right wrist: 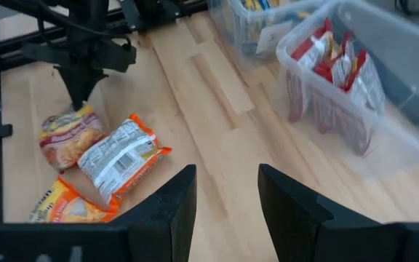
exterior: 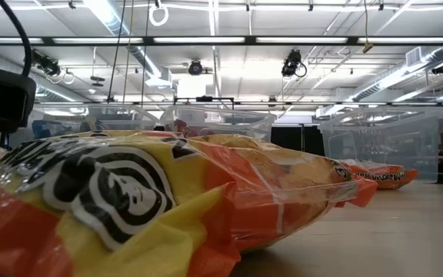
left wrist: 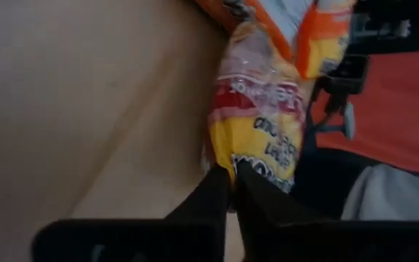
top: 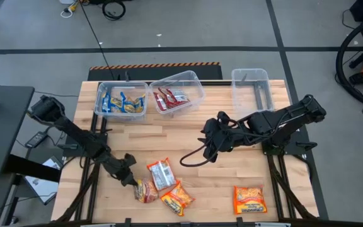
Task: Sort Maruchan noodles
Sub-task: Put the red noodle pack into the center transparent bin
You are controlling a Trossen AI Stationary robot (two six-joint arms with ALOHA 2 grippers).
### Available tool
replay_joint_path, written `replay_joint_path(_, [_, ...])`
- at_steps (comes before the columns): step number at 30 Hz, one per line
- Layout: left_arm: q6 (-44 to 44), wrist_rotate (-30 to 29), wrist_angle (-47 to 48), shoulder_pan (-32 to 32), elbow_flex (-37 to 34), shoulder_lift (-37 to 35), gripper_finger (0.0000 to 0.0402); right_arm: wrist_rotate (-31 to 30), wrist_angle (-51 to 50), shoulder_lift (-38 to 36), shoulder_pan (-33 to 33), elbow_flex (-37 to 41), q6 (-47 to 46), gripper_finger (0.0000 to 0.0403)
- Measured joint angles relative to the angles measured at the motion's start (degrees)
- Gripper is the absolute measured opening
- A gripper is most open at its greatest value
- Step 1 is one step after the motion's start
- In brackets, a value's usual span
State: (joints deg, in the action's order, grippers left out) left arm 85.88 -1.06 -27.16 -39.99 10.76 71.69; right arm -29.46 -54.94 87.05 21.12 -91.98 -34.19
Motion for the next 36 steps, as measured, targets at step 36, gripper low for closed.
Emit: replay_joint_path(36, [-69.6,-20.3,67.6,19.1,65.8,4.5,0.0011,11.2,26.1,-0.9,-2.9,0.5,30.6,0.0278])
